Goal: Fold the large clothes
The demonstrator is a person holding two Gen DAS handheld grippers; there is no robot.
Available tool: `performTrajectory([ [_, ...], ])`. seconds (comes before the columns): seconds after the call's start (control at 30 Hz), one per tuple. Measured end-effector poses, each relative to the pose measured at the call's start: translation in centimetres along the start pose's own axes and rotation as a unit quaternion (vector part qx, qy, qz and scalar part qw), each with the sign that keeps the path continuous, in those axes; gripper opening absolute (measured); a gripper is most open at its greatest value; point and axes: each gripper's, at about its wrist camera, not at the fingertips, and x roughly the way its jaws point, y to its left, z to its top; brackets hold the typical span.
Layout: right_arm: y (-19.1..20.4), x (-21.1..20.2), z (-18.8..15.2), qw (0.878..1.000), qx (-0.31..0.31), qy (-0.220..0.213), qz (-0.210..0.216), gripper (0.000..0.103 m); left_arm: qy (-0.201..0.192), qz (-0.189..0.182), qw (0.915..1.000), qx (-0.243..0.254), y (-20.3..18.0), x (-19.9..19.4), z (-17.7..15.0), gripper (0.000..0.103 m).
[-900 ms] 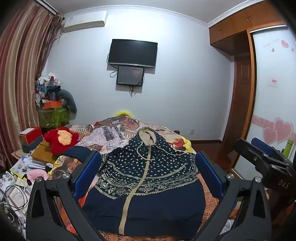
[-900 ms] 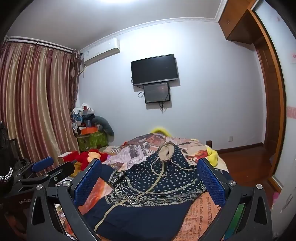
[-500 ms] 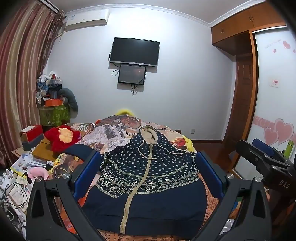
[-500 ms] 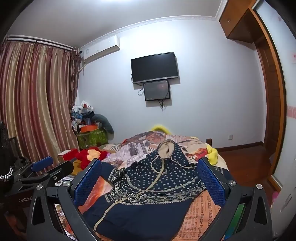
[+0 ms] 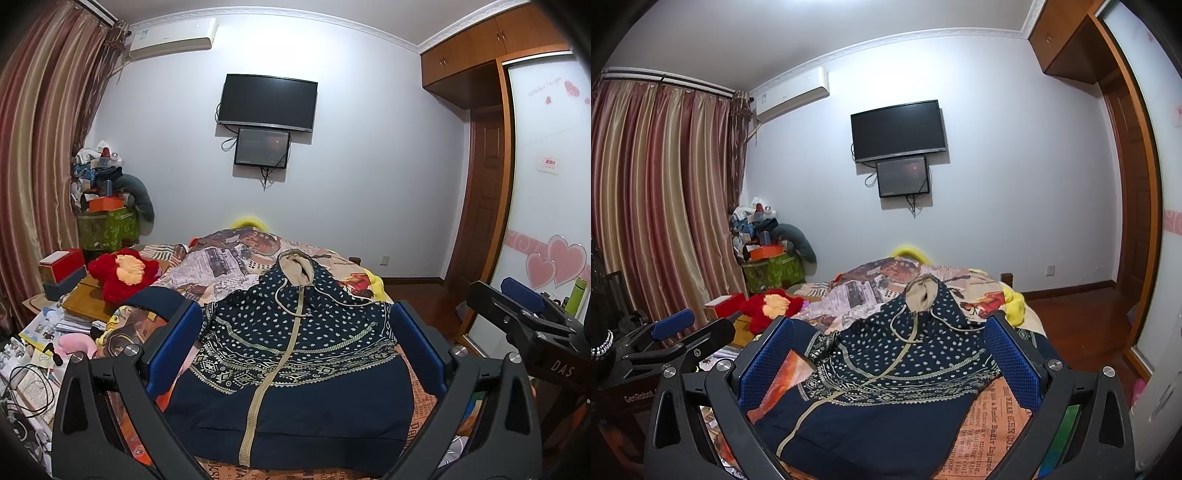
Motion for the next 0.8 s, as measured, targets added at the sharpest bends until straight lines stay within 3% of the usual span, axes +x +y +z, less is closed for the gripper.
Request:
performTrajectory([
  [0.8, -0.24, 0.29, -0.14, 1.000, 0.001, 0.003, -0.001, 0.103, 0.001, 0.000, 1.0000, -0.001, 0.02, 0.27, -0.15, 0.102],
])
